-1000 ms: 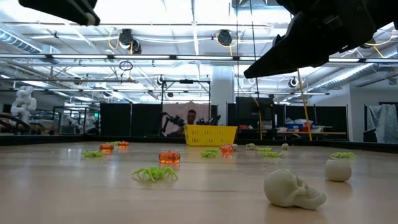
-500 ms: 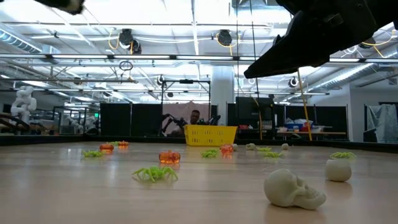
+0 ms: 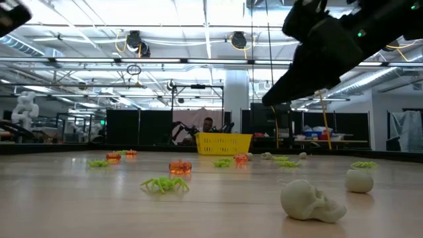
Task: Sort Halloween decoration
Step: Put the white skull toy into the green bin, then put the orange pumpkin toy into the black bin
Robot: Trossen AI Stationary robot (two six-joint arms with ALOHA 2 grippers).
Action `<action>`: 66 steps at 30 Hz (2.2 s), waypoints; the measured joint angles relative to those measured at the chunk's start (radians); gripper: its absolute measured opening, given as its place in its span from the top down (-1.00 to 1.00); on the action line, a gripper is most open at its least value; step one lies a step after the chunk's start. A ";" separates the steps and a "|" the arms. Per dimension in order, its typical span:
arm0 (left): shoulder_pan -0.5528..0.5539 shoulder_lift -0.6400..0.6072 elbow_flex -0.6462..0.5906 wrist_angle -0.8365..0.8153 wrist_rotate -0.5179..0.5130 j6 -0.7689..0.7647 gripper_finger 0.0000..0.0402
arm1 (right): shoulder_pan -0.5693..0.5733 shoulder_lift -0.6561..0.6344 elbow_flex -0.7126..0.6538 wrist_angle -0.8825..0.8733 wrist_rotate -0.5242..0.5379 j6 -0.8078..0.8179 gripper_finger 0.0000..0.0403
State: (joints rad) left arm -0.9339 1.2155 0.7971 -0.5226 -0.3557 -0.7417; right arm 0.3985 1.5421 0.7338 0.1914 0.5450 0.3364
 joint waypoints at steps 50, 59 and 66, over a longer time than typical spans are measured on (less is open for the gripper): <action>-0.008 0.058 0.039 0.010 -0.478 0.064 0.29 | -0.191 0.235 0.267 0.274 -0.207 -0.252 0.16; 0.008 0.057 0.038 0.001 -0.784 0.207 0.29 | -0.313 0.521 0.575 0.191 -0.432 -0.260 0.16; 0.023 0.057 0.009 -0.011 -0.803 0.203 0.29 | -0.338 0.742 0.781 0.153 -0.524 -0.282 0.02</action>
State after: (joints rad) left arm -0.9110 1.2724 0.8066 -0.5335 -1.1582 -0.5386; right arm 0.0609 2.2846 1.5148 0.3445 0.0208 0.0548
